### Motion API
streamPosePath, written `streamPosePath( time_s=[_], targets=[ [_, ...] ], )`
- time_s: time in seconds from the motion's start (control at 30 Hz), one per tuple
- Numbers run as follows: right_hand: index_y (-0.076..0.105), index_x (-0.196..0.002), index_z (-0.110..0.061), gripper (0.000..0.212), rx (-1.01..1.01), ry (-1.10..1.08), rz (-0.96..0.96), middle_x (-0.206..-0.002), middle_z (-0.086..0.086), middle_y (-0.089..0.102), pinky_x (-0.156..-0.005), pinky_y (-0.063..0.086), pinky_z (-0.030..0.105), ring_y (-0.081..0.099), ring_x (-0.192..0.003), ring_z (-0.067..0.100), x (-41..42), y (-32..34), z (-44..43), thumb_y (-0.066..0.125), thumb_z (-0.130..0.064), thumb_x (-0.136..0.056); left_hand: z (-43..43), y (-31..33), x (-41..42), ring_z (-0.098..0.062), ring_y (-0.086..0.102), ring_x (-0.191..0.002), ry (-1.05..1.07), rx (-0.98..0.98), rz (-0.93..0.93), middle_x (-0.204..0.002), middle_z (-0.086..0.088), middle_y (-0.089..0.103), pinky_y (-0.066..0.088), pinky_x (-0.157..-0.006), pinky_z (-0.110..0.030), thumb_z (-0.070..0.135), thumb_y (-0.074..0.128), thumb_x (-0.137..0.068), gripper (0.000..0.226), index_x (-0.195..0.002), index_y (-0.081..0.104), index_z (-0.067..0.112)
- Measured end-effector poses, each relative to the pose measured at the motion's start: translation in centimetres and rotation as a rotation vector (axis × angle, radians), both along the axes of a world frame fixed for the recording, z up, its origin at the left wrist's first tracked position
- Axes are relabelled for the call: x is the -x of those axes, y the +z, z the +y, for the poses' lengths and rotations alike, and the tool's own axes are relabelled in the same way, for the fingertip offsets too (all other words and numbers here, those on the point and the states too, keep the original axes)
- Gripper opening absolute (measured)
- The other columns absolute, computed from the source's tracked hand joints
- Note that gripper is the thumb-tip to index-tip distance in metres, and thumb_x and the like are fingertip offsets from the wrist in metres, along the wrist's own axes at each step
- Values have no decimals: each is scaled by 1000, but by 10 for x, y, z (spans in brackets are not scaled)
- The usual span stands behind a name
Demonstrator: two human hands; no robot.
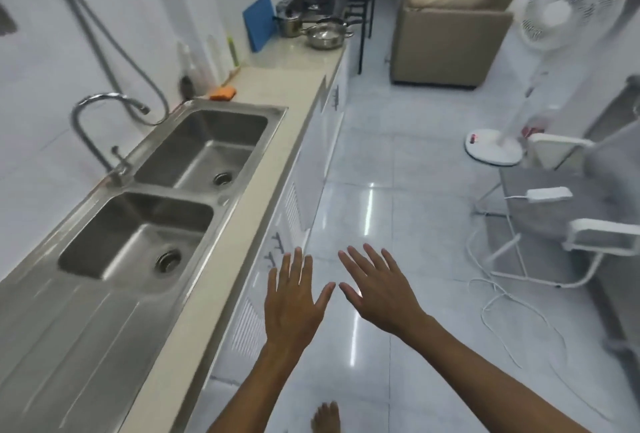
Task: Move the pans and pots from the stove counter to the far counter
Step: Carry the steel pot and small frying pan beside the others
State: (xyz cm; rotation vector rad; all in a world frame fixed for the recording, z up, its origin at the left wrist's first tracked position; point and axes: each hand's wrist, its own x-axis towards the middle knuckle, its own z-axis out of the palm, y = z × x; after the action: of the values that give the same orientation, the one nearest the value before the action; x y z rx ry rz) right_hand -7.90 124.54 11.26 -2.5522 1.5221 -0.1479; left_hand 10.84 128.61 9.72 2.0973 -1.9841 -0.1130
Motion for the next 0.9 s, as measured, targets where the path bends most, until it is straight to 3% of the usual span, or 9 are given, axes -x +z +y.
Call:
streamPosePath(
  time_s=[0.17, 0.4, 0.57, 0.77, 0.9],
  targets=[
    [38, -156, -21, 65, 34, -79, -11, -160, 4, 41, -121, 28, 55, 34, -149, 32, 19, 19, -134, 26, -56, -103, -147, 17, 10, -23, 8, -156, -66, -9, -17, -168, -3, 16, 0, -125, -45, 76, 17, -92, 87, -159, 27, 21],
    [37, -157, -20, 60, 67, -103, -33, -161, 3, 40, -123, 25, 50, 32, -150, 29, 54, 6, -333, 34, -50, -105, -350, 9, 36, -21, 7, -156, -54, -11, -45, -169, -1, 13, 2, -127, -45, 80, 7, -88, 92, -160, 22, 23],
    [47, -151, -16, 56, 76, -48, -58, -153, 7, 52, -116, 36, 53, 43, -144, 33, 78, 11, -482, 45, -45, -104, -486, 11, 65, -21, 11, -156, 7, -21, 2, -168, -2, 20, 8, -128, -46, 78, 8, -90, 91, -158, 27, 21],
    [37, -157, -18, 59, 27, 12, -41, -160, 6, 40, -123, 26, 52, 32, -150, 32, 97, 26, -637, 35, -49, -106, -628, 28, 93, -18, 8, -157, 39, -53, 1, -169, 0, 16, 7, -128, -44, 81, -4, -85, 98, -160, 22, 22],
    [36, -157, -18, 60, 50, 52, -46, -161, 7, 39, -123, 24, 51, 31, -151, 32, 102, 27, -743, 36, -49, -106, -735, 30, 101, -18, 10, -156, 48, -21, 16, -168, 0, 19, 6, -127, -42, 78, 5, -90, 92, -159, 26, 21]
  ],
)
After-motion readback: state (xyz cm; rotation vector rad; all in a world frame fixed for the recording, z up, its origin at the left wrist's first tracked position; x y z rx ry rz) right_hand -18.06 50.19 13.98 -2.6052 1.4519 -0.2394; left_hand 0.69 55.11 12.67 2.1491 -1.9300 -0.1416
